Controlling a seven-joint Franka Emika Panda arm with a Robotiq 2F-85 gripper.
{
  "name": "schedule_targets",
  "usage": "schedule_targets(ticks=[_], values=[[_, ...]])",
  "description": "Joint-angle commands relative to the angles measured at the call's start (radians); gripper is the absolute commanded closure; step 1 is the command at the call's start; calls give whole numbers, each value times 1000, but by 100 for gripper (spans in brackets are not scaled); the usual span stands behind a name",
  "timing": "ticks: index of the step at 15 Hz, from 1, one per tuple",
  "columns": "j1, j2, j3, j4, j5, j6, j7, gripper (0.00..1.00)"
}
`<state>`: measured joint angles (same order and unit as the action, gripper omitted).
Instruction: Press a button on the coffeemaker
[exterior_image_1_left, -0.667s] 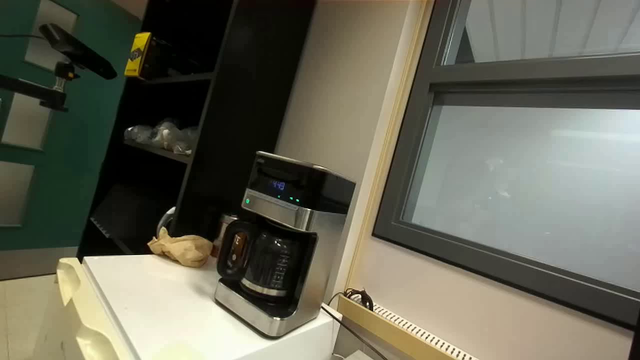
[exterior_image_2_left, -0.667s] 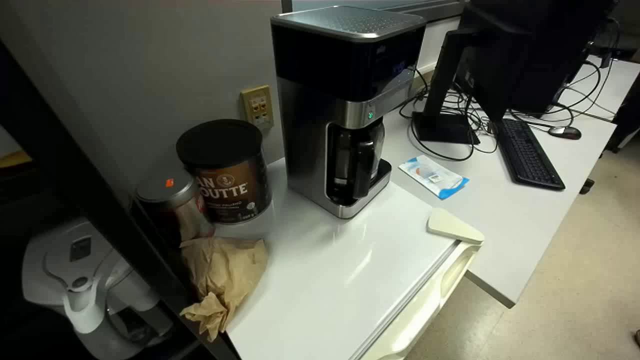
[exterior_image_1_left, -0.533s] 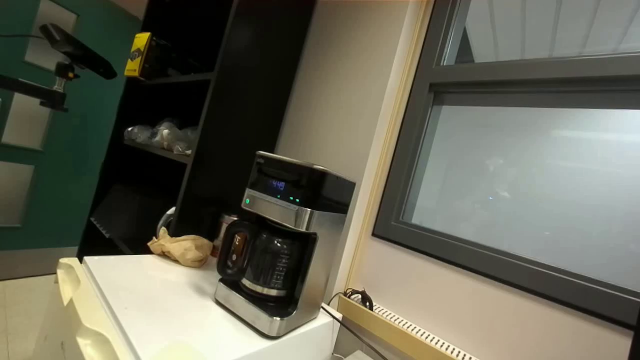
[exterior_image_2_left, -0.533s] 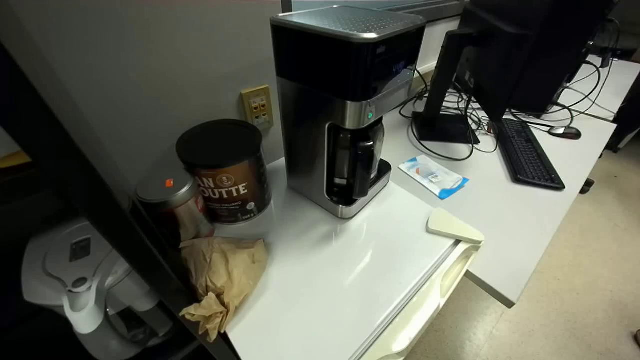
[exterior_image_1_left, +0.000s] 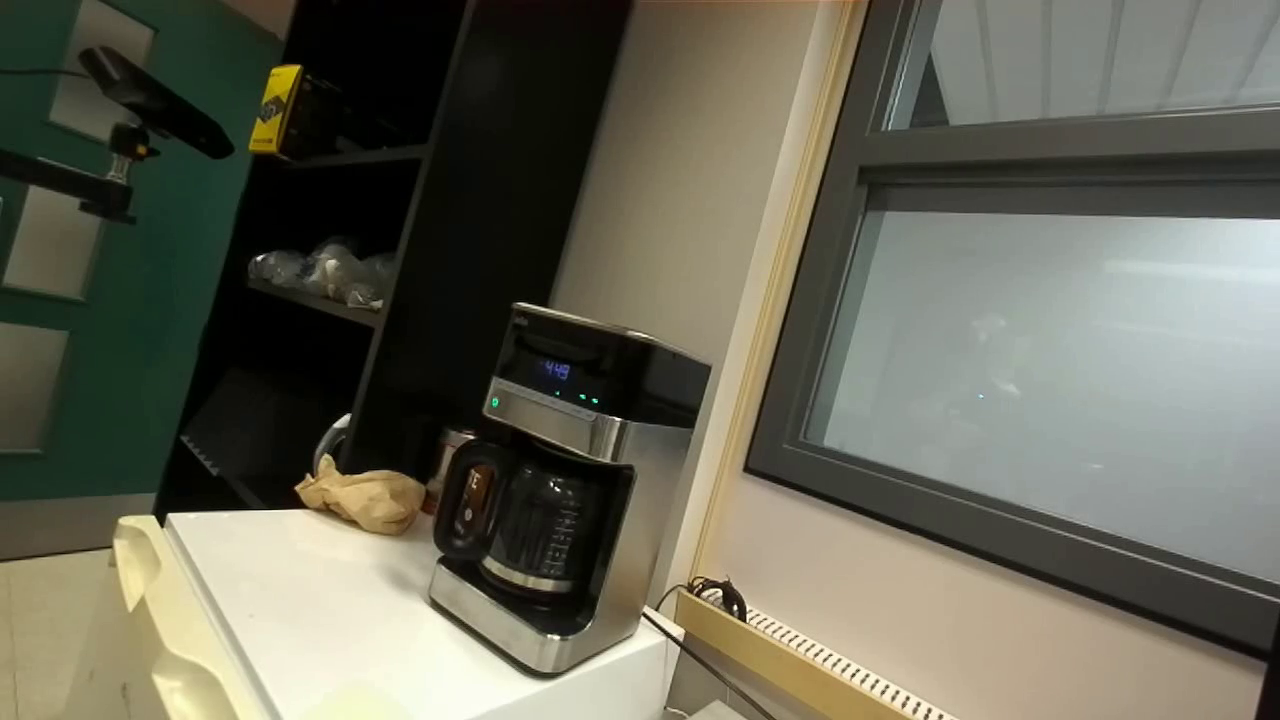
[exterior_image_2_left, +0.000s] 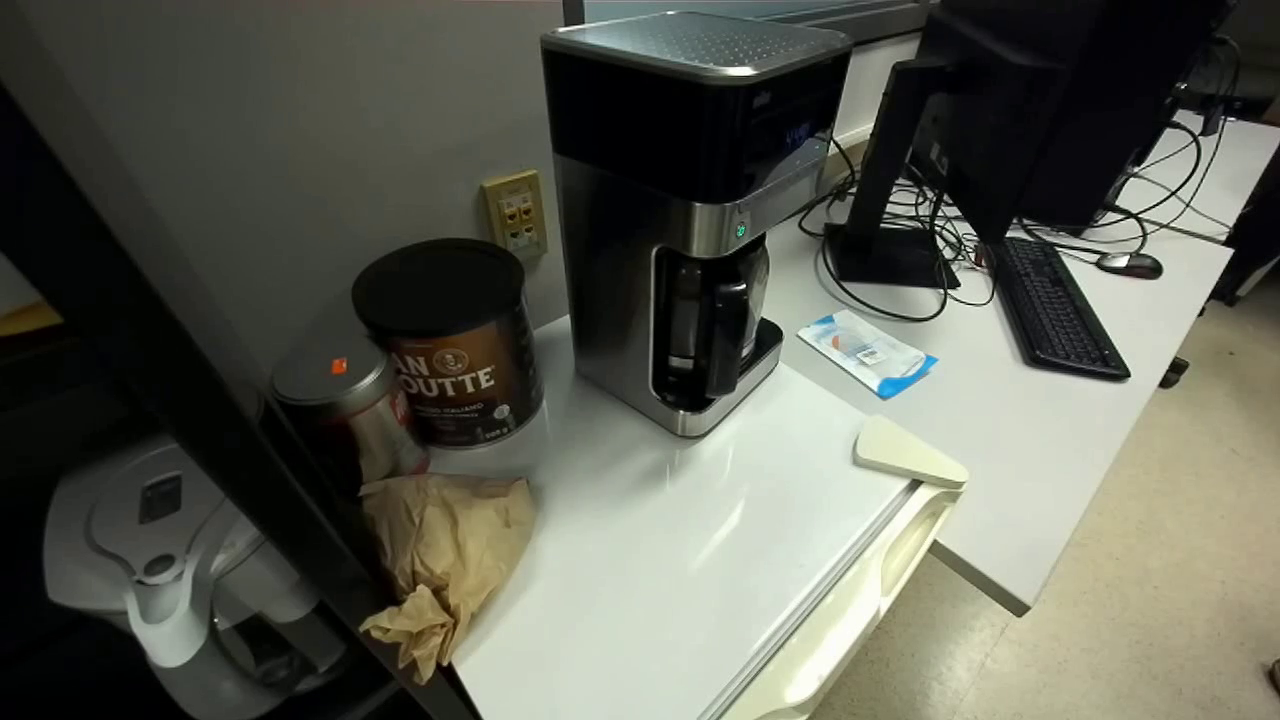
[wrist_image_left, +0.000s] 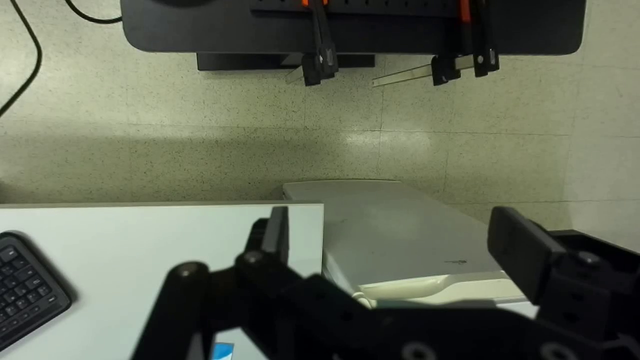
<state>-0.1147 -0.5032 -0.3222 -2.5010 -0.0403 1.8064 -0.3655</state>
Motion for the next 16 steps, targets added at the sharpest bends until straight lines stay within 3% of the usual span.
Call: schedule_targets(ticks=[1, 10, 15, 16], values=[[-14, 38, 32, 13, -6, 26, 7, 0], [14, 285, 118, 94, -72, 278, 14, 0], [22, 430, 167, 157, -110, 474, 29, 0], [22, 460, 177, 172, -114, 518, 33, 25]])
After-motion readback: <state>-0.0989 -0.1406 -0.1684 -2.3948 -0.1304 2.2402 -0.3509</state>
